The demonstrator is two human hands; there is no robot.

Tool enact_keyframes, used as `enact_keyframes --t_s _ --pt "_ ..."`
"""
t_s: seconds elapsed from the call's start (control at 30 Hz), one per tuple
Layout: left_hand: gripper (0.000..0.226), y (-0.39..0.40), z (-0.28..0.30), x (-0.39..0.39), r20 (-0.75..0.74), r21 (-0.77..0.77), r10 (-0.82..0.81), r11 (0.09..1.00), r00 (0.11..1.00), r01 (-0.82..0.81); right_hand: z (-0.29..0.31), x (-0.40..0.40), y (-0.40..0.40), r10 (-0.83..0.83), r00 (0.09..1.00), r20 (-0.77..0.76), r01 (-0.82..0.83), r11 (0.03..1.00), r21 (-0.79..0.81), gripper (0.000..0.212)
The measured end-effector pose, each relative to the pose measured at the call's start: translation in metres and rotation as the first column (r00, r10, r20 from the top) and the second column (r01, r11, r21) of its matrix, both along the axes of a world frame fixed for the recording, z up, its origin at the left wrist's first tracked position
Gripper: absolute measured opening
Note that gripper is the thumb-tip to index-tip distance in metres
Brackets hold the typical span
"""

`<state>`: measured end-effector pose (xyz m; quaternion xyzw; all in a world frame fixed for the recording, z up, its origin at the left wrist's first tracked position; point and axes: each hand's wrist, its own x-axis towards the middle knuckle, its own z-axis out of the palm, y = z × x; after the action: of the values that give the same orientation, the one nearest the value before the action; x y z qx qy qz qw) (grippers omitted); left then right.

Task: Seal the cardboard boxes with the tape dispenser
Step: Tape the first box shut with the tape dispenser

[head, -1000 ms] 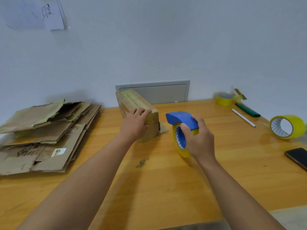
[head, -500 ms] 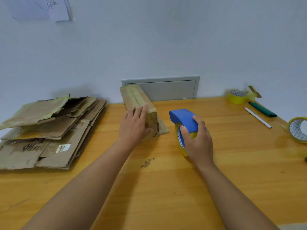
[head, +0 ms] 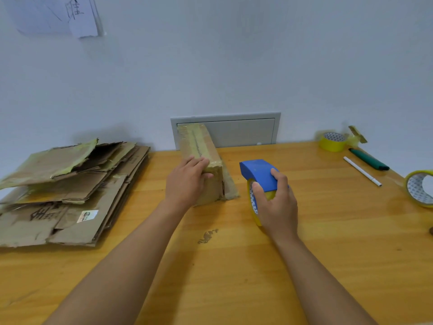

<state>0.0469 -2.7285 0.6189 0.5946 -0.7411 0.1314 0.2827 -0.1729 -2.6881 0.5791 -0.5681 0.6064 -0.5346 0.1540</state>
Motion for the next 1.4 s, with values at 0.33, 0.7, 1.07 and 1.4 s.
enact_keyframes --t_s 0.33,0.7,1.07,1.4 --pt "0.033 0.018 0.004 -0.007 -0.002 0.063 -0.059 0.996 0.998 0.059 -0.005 -0.001 0.010 0.002 1.000 0.006 -0.002 0.999 -0.051 0.052" --pt "0.055 0.023 -0.006 0.012 -0.006 0.167 -0.046 0.985 0.999 0.046 -0.003 0.002 0.015 -0.007 1.000 0.002 0.007 0.998 -0.062 0.056" --pt "0.071 0.020 -0.010 0.002 0.024 0.191 0.015 0.981 1.000 -0.019 -0.003 0.006 0.016 -0.033 0.999 0.007 0.033 0.997 -0.076 0.054" --pt "0.068 0.019 -0.002 0.015 -0.074 0.265 -0.049 0.962 0.996 0.067 -0.005 0.005 0.017 -0.034 0.999 0.004 0.034 0.997 -0.076 0.053"
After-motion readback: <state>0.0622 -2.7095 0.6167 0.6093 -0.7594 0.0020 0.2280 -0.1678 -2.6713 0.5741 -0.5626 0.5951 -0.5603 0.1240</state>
